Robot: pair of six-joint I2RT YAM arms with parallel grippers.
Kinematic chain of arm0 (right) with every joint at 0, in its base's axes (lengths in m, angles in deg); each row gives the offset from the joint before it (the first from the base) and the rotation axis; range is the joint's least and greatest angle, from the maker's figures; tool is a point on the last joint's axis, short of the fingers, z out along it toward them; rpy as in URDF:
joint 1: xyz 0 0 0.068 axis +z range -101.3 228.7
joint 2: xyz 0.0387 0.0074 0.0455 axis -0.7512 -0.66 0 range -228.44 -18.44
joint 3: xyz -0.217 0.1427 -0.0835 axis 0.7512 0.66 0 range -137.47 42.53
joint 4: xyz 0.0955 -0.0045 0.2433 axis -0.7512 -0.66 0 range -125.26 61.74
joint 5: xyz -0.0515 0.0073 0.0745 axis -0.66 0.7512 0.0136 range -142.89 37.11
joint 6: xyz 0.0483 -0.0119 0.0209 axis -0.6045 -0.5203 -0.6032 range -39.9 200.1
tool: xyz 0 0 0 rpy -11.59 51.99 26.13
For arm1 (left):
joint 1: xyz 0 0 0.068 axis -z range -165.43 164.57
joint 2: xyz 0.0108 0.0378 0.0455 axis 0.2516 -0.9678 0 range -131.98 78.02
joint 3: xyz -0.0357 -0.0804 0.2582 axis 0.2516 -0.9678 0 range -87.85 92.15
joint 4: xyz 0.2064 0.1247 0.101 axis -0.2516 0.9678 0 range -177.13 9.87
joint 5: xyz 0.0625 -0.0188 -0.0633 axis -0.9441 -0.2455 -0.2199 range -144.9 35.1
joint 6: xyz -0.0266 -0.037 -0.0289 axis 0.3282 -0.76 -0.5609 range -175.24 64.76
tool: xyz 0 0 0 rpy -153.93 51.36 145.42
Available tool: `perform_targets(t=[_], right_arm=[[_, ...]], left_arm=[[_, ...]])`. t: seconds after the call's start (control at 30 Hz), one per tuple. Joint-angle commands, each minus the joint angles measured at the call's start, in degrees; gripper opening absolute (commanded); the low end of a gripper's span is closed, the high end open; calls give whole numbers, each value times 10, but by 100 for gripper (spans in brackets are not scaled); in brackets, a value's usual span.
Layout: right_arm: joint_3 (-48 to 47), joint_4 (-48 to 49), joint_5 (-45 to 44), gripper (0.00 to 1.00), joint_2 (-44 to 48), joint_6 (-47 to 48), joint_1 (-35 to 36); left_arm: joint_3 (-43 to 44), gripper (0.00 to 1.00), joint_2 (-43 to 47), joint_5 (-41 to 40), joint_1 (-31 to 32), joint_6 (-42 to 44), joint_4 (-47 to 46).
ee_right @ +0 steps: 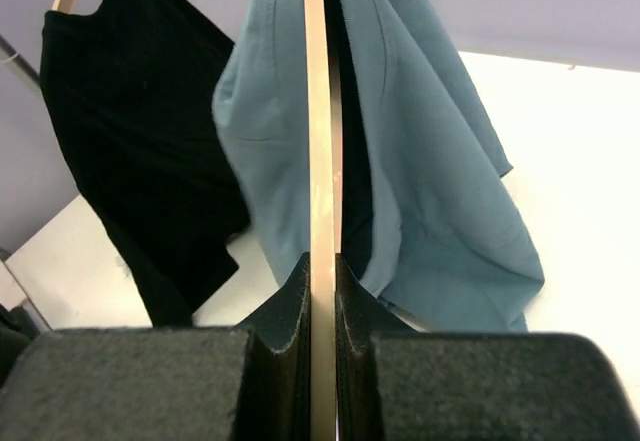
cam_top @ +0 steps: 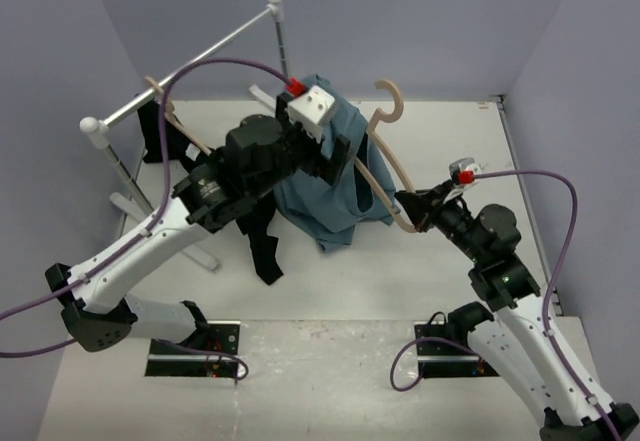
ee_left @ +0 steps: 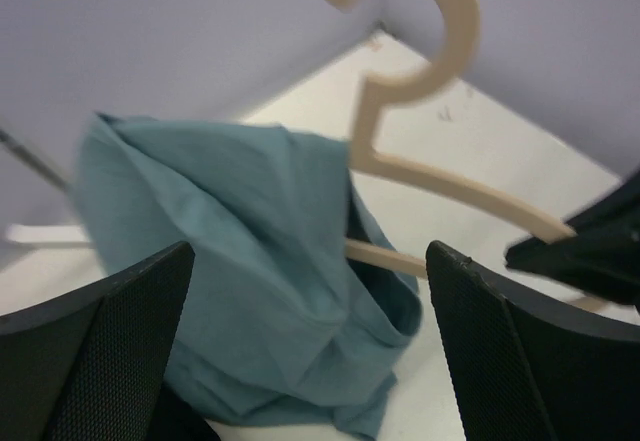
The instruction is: Place the t-shirt on the hanger
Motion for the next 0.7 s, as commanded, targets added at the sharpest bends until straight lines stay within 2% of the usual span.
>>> perform_targets(t=[0.0,0.1,0.17,0.2,0.23,0.4,0.47,0.67], right_arm=[[12,140,75,0,32,34,-34],[29,178,134,0,33,52,-61],[25,178,188,0,28,112,-76],[21,178,239,0,22,147,-85],[16,176,274,0,19,162,-100],[-26,155,467,0,-19,154,-198],[-39,156,526,0,-37,140,-221],[-65,115,571,0,-53,165,-260]], left_arm=[[165,100,-14,-130,-19,64,95],[205,100,-31,-73,-72,130,118],[200,100,-31,43,-103,197,121],[188,100,-25,73,-107,220,116],[167,100,-19,139,-108,272,110],[142,100,0,326,-123,387,139],[155,97,-14,359,-133,408,174],[169,89,-30,395,-139,426,253]])
